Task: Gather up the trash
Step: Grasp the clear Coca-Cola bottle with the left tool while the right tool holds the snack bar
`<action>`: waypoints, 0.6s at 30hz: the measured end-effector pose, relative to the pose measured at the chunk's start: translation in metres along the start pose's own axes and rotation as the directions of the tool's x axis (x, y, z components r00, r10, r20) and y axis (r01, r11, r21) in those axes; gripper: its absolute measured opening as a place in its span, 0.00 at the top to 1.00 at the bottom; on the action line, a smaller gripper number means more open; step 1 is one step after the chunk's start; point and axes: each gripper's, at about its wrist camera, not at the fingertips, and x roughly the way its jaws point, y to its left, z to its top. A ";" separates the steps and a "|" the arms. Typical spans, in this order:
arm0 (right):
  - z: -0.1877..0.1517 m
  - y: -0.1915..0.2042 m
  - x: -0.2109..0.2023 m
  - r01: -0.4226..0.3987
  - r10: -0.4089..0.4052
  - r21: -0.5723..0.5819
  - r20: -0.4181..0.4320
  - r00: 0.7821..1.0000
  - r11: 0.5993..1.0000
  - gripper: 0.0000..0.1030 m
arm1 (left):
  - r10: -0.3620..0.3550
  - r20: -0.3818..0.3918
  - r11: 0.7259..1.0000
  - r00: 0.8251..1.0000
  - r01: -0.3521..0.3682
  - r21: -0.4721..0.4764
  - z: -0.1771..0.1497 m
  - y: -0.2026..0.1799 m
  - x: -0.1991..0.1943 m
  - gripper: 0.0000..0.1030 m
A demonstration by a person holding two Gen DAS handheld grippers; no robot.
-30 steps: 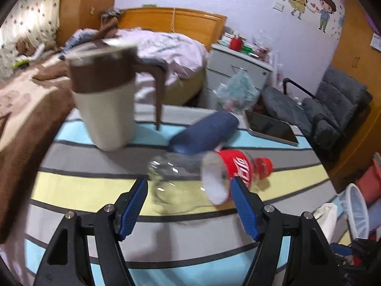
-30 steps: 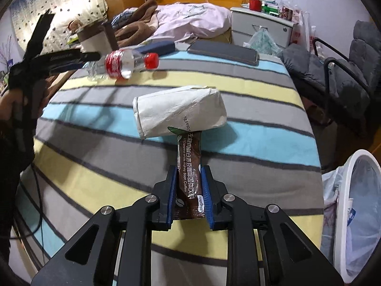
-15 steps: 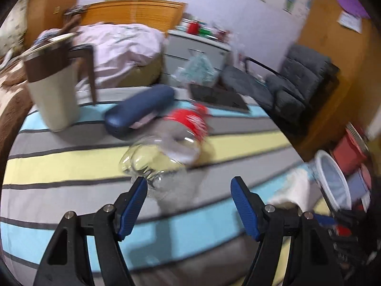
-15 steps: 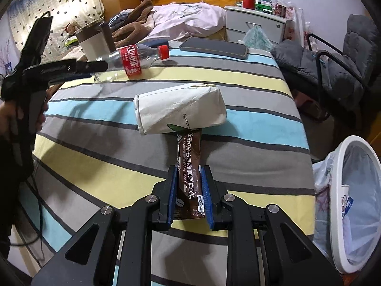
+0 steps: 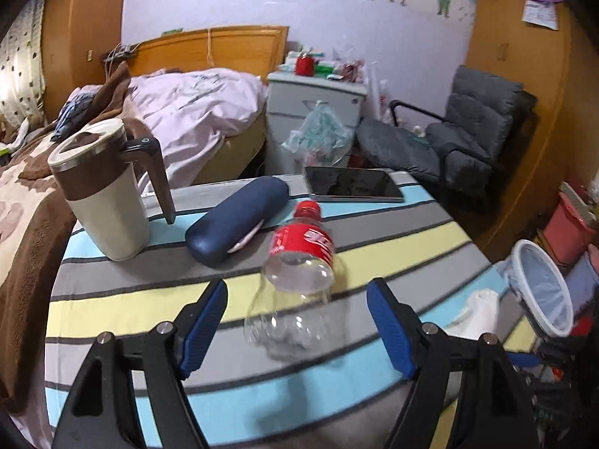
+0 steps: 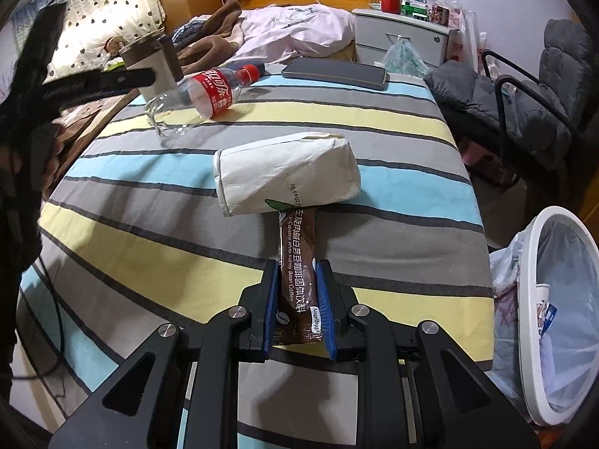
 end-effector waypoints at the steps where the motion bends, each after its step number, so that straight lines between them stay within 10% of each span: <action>1: 0.000 -0.001 0.000 0.002 -0.002 0.001 -0.003 1.000 1.000 0.78 | -0.004 0.001 1.000 1.000 0.004 0.006 0.002 -0.001 0.004 0.24; 18: -0.001 -0.012 0.003 -0.009 0.009 0.021 -0.004 1.000 1.000 0.78 | 0.005 -0.165 1.000 0.986 -0.005 0.002 -0.002 -0.007 0.070 0.36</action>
